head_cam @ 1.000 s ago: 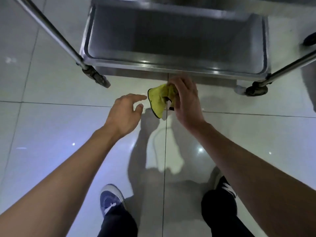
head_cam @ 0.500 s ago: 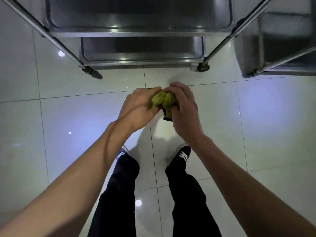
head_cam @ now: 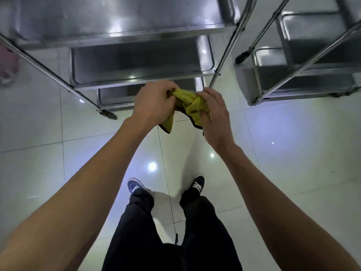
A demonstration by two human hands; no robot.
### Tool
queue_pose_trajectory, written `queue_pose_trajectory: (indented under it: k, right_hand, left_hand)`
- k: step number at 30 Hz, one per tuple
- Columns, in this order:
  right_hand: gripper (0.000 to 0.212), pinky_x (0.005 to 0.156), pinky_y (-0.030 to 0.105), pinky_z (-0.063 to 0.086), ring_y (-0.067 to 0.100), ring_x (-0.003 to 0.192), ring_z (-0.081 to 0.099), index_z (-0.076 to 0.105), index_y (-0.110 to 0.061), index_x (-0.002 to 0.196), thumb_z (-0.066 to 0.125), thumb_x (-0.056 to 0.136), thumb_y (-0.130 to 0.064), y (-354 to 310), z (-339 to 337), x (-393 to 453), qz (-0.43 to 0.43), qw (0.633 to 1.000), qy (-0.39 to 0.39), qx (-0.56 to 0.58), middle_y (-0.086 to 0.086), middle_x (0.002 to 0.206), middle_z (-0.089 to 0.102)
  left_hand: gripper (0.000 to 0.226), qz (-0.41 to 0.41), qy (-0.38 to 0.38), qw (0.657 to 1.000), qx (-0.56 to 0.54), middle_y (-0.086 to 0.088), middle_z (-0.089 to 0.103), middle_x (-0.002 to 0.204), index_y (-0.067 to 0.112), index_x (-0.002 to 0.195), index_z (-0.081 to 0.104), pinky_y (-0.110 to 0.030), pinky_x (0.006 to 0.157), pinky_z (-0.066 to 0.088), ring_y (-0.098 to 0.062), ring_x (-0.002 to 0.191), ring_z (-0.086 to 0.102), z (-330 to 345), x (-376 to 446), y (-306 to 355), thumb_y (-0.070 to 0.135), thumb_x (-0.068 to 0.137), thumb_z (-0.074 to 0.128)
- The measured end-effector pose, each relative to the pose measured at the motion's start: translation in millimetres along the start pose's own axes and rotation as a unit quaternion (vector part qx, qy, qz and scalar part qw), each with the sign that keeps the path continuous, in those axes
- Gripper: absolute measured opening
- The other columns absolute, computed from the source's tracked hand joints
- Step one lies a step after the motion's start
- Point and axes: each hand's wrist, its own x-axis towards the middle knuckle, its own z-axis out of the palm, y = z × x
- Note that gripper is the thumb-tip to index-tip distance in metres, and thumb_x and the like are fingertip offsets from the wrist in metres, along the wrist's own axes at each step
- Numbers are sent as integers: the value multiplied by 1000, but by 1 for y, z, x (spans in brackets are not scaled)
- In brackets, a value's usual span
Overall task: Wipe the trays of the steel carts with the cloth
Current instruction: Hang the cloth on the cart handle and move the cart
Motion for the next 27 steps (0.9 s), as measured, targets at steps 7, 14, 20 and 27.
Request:
queue_pose_trajectory:
  k: [7, 14, 20, 27]
  right_hand:
    - [32, 84, 13, 46, 12, 108, 56, 61, -13, 123, 69, 91, -15, 0, -69, 11, -54, 997, 52, -7, -1, 125, 59]
    - [25, 90, 36, 39, 23, 104, 55, 67, -16, 93, 67, 89, -40, 18, -112, 13, -115, 969, 160, -148, 0, 99, 63]
    - [12, 84, 39, 38, 21, 89, 56, 66, -17, 83, 77, 83, -22, 30, -124, 14, -159, 961, 159, -161, -3, 85, 62]
    - [24, 89, 25, 40, 13, 102, 55, 67, -18, 106, 62, 91, -36, 25, -140, 45, -84, 989, 123, -27, -3, 106, 66]
  left_hand:
    - [24, -18, 49, 999, -1, 6, 72, 87, 29, 97, 75, -41, 74, 61, -18, 82, 67, -18, 10, 89, 17, 87, 57]
    - [18, -71, 90, 993, -38, 4, 72, 82, 30, 88, 75, -39, 75, 61, -17, 79, 67, -23, 16, 134, 21, 84, 59]
    - [14, -59, 121, 988, -69, 5, 70, 79, 33, 78, 70, -27, 66, 53, -17, 81, 68, -30, 35, 157, 22, 78, 60]
    - [14, -23, 94, 992, -82, 8, 71, 78, 33, 80, 72, -30, 71, 57, -15, 78, 68, -29, 72, 170, 25, 79, 61]
